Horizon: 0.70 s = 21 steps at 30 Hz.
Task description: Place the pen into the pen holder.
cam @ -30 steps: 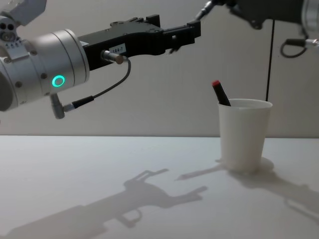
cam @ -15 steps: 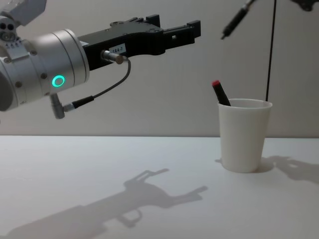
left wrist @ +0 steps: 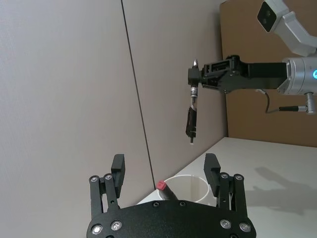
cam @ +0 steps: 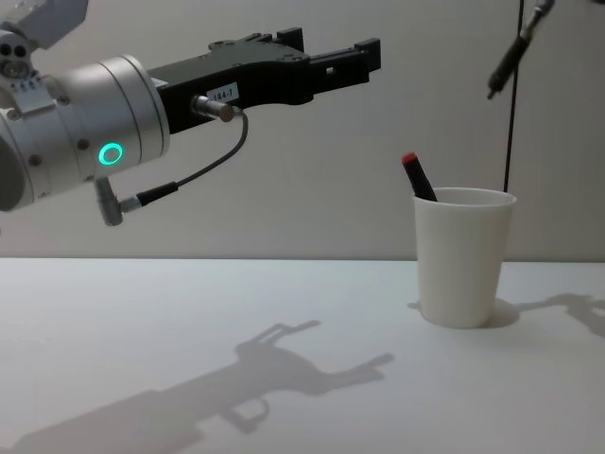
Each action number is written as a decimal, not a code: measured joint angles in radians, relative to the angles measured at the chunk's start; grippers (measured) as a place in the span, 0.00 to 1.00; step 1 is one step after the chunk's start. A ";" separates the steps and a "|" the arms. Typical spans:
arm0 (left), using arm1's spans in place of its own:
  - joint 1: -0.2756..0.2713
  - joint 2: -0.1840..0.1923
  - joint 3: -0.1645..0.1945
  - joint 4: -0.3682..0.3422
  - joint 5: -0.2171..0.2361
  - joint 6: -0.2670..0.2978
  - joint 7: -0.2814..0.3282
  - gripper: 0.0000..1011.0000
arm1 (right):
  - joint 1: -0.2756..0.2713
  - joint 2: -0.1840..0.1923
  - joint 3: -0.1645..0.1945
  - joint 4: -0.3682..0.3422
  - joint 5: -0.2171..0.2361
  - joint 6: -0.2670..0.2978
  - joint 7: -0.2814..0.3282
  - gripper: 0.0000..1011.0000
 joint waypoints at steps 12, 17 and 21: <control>0.000 0.000 0.000 0.000 0.000 0.000 0.000 0.99 | 0.007 0.051 -0.046 0.021 -0.039 0.004 0.019 0.13; 0.000 0.000 0.000 0.000 0.000 0.000 0.000 0.99 | 0.008 0.066 -0.081 0.036 -0.065 -0.018 0.035 0.13; 0.000 0.000 0.000 0.000 0.000 0.000 0.000 0.99 | 0.009 0.075 -0.114 0.052 -0.090 -0.049 0.050 0.13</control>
